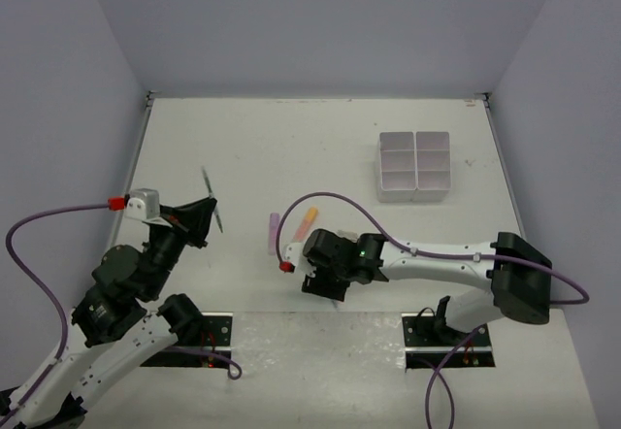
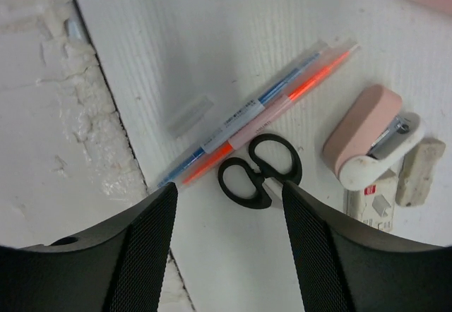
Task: Sort the stationery into containers
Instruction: Pick up the pen cap from the center of the board.
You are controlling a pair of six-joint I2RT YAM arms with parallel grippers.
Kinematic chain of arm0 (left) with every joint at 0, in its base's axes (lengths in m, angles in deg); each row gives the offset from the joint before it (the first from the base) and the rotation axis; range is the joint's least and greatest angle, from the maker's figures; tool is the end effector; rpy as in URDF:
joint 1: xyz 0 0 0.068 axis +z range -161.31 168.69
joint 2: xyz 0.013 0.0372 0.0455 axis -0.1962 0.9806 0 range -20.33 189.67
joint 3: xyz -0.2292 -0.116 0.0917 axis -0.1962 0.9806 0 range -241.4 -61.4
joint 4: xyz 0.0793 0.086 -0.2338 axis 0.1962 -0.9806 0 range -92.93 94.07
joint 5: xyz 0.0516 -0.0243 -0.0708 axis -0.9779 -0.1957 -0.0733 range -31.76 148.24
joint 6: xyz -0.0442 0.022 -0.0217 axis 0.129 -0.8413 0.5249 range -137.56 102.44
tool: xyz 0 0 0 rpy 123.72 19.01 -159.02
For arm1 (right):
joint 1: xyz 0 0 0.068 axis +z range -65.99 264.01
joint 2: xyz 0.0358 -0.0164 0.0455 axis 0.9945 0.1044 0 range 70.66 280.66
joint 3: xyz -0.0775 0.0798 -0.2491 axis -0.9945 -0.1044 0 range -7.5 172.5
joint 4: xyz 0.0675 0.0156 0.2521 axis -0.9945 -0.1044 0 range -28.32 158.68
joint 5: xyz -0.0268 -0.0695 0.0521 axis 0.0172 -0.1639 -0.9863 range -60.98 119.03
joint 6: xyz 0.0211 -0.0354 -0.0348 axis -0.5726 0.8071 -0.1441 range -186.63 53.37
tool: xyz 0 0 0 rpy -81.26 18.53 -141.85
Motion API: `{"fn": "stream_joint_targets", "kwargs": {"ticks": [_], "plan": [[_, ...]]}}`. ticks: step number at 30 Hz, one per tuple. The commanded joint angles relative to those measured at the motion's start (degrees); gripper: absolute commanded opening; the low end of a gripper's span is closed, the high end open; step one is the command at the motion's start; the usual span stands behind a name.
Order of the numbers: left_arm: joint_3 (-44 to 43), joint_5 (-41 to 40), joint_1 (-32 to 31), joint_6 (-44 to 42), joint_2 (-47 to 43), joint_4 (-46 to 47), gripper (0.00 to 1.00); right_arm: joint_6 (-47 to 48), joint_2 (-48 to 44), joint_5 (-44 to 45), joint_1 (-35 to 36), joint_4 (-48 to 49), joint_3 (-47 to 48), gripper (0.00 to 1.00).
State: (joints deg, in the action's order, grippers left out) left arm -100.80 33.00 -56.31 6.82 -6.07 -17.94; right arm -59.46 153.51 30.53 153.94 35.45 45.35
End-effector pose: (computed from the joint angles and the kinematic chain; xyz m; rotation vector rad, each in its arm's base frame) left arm 0.0577 -0.0364 0.3427 -0.0814 1.5528 -0.6309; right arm 0.0965 0.2615 0.2070 -1.6842 2.1269 0.3058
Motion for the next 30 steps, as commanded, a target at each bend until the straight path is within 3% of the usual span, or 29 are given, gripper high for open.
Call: {"fn": "stream_joint_targets", "kwargs": {"ticks": [1, 7, 14, 30], "plan": [[-0.2, -2.9, 0.4, -1.5, -1.2, 0.3, 0.00, 18.8, -2.7, -8.5, 0.5, 5.9, -3.1, 0.66], [-0.7, -4.9, 0.4, -0.9, -1.7, 0.0, 0.00, 28.5, -4.5, -15.5, 0.5, 11.2, -5.7, 0.70], [-0.5, -5.0, 0.3, -0.7, -2.8, -0.4, 0.00, 35.9, 4.7, -17.3, 0.3, 6.4, 0.8, 0.68], [-0.3, -4.7, 0.3, -1.2, -3.1, -0.8, 0.00, 39.7, 10.4, -17.5, 0.0, 6.0, 0.4, 0.63]]}}
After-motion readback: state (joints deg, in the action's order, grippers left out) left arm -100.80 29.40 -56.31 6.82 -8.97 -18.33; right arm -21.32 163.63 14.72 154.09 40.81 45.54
